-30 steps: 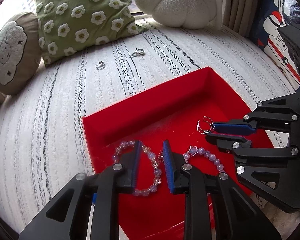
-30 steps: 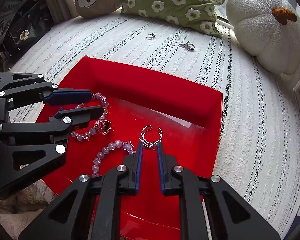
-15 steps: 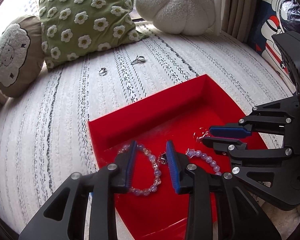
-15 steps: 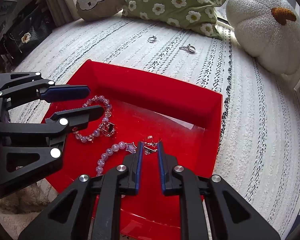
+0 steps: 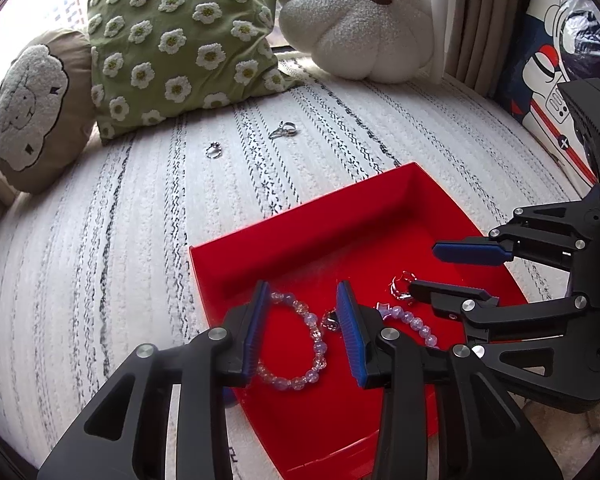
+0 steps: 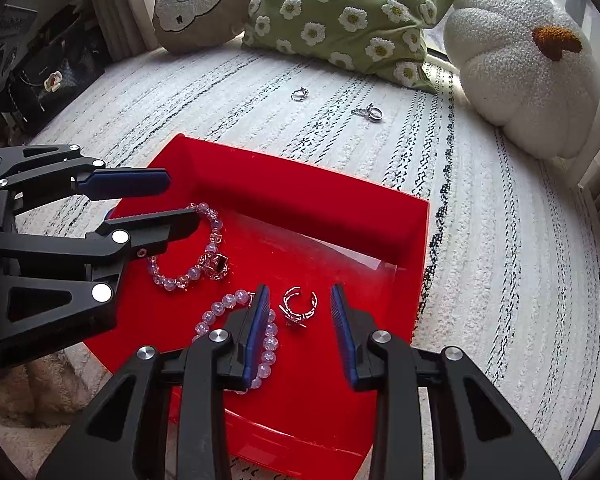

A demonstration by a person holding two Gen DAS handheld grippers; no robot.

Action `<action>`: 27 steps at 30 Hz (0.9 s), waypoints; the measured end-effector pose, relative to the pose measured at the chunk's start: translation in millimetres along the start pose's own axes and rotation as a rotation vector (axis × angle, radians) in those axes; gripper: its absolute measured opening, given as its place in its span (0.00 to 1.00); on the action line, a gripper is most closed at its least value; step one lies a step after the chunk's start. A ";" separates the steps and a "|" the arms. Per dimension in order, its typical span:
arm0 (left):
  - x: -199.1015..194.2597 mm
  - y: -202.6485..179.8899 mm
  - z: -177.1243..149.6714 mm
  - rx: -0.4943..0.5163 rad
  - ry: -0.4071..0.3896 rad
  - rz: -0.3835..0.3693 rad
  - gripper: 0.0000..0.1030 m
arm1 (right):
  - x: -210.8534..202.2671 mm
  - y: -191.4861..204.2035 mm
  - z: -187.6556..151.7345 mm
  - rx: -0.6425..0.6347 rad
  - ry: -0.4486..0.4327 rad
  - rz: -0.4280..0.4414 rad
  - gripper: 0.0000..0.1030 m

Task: Organize jewelry
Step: 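Lower both rings into the red tray and open both tools, then withdraw both tools from the tray toward the remaining silver rings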

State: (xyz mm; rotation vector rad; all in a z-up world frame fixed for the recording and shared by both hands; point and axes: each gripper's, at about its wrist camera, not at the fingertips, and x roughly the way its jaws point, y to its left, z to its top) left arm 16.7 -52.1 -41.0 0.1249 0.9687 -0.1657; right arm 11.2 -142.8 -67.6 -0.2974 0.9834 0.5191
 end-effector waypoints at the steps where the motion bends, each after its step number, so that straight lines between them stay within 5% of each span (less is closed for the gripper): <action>1: -2.3 0.2 -0.2 0.000 -0.008 0.002 0.37 | -4.1 -0.5 -0.2 0.005 -0.012 -0.001 0.33; 4: -12.7 -0.3 -1.5 0.015 -0.039 0.012 0.62 | -16.5 -2.2 -0.5 0.013 -0.056 -0.021 0.49; 8: -28.3 2.9 -3.6 0.015 -0.097 0.054 0.81 | -27.0 -4.4 -2.2 0.030 -0.092 -0.023 0.60; 16: -42.7 23.5 -7.7 -0.049 -0.116 0.090 0.84 | -41.8 -6.5 -2.8 0.034 -0.166 -0.110 0.86; 27: -42.3 31.5 -8.4 -0.074 -0.116 0.105 0.84 | -44.3 -4.1 -5.0 0.018 -0.175 -0.130 0.87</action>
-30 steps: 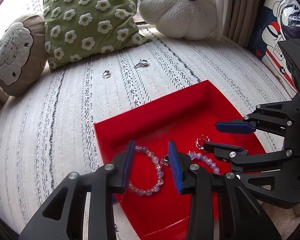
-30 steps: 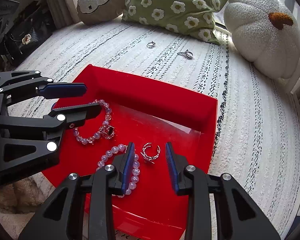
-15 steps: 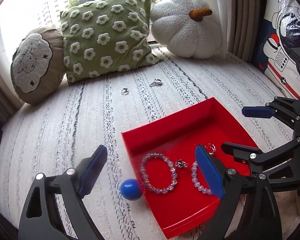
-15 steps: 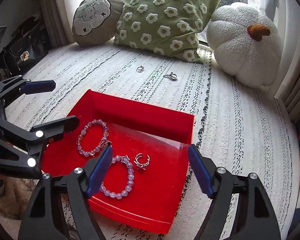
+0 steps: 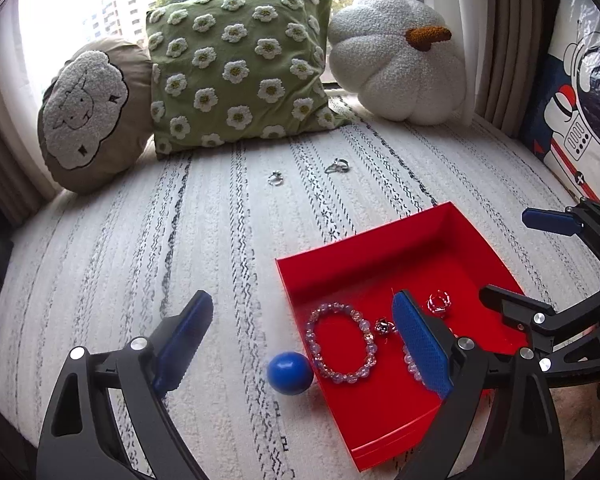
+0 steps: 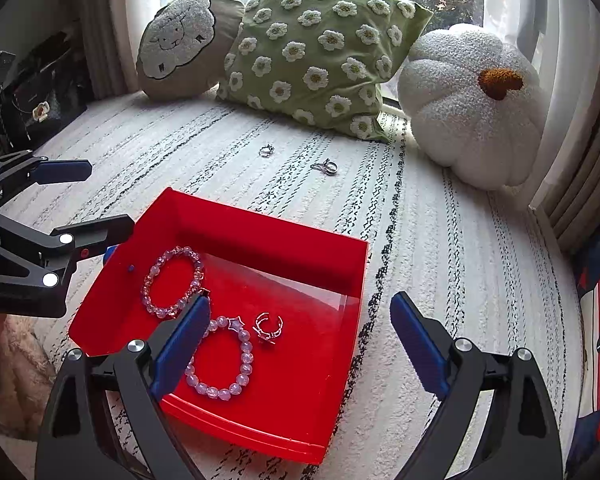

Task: Organize jewelry
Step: 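Withdraw both tools from the tray toward the remaining silver rings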

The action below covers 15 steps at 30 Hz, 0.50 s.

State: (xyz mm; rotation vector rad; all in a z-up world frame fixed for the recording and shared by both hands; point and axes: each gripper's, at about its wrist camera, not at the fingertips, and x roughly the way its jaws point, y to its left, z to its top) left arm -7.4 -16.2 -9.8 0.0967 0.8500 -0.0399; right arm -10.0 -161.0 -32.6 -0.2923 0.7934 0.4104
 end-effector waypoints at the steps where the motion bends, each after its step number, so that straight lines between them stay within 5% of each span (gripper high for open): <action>1: 0.0 0.7 0.5 -0.004 -0.001 0.001 0.84 | 0.6 -0.3 0.6 0.004 0.000 -0.002 0.87; 8: -1.7 18.9 31.3 -0.029 -0.017 0.044 0.85 | 7.1 -24.4 32.4 0.112 0.022 0.040 0.87; 15: 46.5 57.3 81.0 -0.123 0.079 0.002 0.85 | 44.6 -47.4 89.9 0.168 0.085 0.056 0.87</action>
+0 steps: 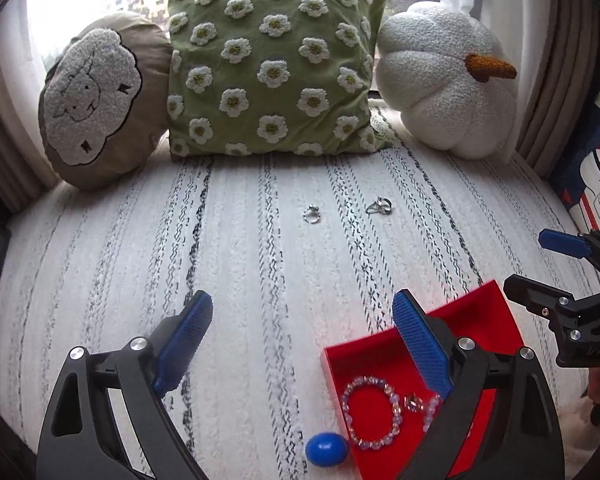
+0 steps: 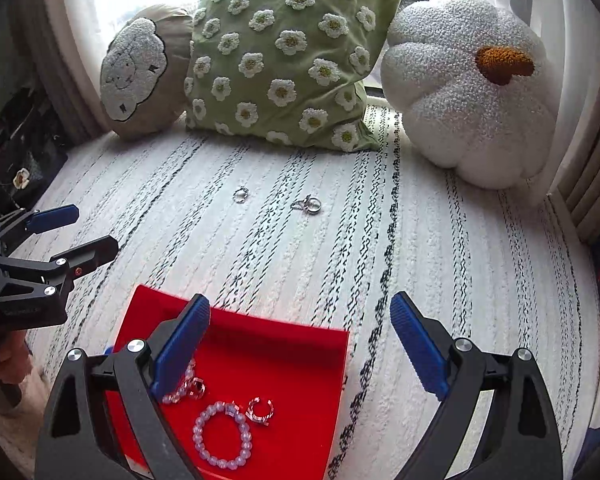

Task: Organize jewelry
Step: 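Withdraw both tools from the tray toward the remaining silver rings, then close left tool on small silver ring while right tool grasps clear-stone ring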

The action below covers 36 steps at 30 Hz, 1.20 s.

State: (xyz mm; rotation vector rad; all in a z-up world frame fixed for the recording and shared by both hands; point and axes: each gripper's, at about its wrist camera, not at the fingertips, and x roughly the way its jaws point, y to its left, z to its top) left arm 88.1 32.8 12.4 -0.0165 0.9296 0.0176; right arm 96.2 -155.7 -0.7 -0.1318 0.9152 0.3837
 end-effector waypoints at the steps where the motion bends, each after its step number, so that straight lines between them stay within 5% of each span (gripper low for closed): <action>1: 9.4 4.4 7.8 -0.013 0.013 0.002 0.85 | 8.8 -1.4 9.7 0.001 0.011 -0.006 0.87; 6: 55.3 23.3 39.1 -0.069 0.067 0.004 0.85 | 58.5 -14.9 44.8 0.036 0.074 -0.039 0.87; 17: 143.4 22.0 67.0 -0.012 0.148 0.070 0.85 | 153.4 -27.0 76.9 0.037 0.178 -0.031 0.87; 28: 186.1 15.6 78.9 -0.007 0.162 0.052 0.84 | 182.9 -22.1 82.5 0.033 0.180 -0.007 0.86; 36: 200.1 14.1 76.8 -0.006 0.176 0.064 0.84 | 188.8 -21.8 83.2 0.028 0.184 -0.004 0.77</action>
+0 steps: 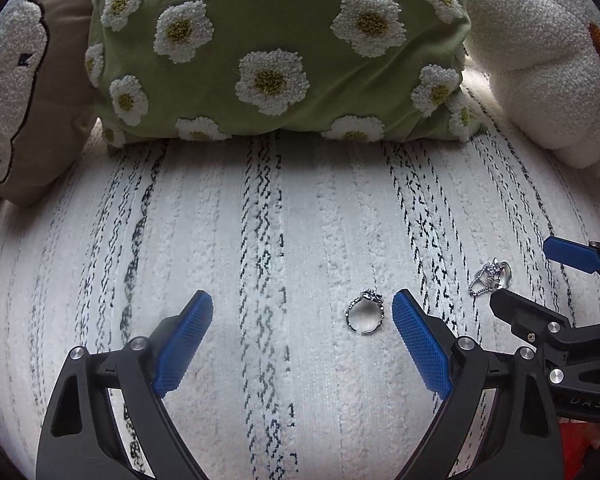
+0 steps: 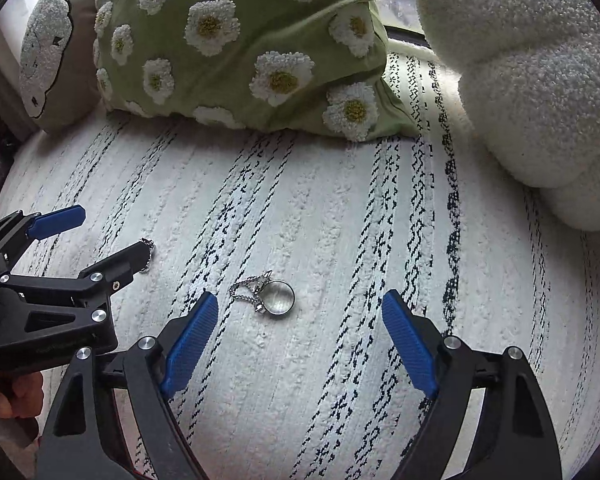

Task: Organize jewelry
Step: 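Close left tool on small silver ring while right tool grasps clear-stone ring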

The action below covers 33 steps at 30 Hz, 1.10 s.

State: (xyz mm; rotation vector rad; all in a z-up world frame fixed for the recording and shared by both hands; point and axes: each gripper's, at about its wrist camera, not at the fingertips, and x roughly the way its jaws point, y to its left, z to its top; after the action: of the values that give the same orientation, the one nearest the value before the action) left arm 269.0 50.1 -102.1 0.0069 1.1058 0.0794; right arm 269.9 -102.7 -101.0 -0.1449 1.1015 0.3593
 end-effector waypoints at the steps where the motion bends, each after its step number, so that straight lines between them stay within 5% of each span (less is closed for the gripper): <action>1: 1.0 0.1 0.2 0.000 -0.002 0.005 0.84 | 1.4 0.2 -0.2 -0.001 0.002 0.002 0.75; 17: 20.9 -2.7 -0.2 0.019 0.005 0.005 0.83 | 6.2 0.5 5.4 0.015 0.006 0.032 0.39; 33: 13.9 -18.4 3.9 0.078 0.001 -0.069 0.39 | 4.4 8.2 5.8 -0.023 0.000 0.008 0.22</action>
State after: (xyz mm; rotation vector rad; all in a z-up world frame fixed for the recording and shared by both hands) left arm 279.8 32.8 -113.6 0.0381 1.1089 -0.0254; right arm 273.7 -92.4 -101.8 -0.1605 1.0987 0.3794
